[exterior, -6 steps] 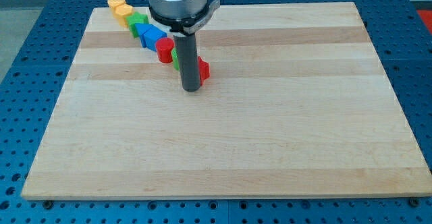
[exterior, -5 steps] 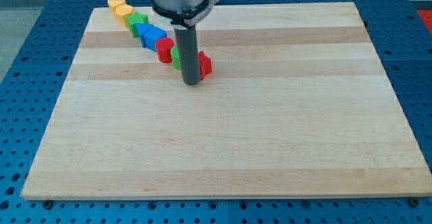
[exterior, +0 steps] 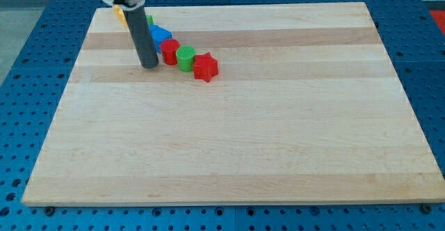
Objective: Move the arm to the top right of the board
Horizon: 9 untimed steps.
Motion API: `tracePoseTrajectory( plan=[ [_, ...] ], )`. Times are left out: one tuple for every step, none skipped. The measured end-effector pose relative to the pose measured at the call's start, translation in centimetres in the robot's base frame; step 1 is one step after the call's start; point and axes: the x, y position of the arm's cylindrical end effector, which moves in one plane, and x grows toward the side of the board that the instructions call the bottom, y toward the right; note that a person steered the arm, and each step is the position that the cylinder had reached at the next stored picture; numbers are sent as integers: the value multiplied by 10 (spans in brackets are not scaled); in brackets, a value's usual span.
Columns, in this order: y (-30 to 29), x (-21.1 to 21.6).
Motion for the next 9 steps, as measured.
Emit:
tracePoseTrajectory(
  plan=[
    [0, -2],
    [-6, -3],
    [-22, -17],
    [-38, -40],
    [-56, -44],
    [-67, -51],
    [-83, -72],
    [-104, -106],
    [-129, -123]
  ],
)
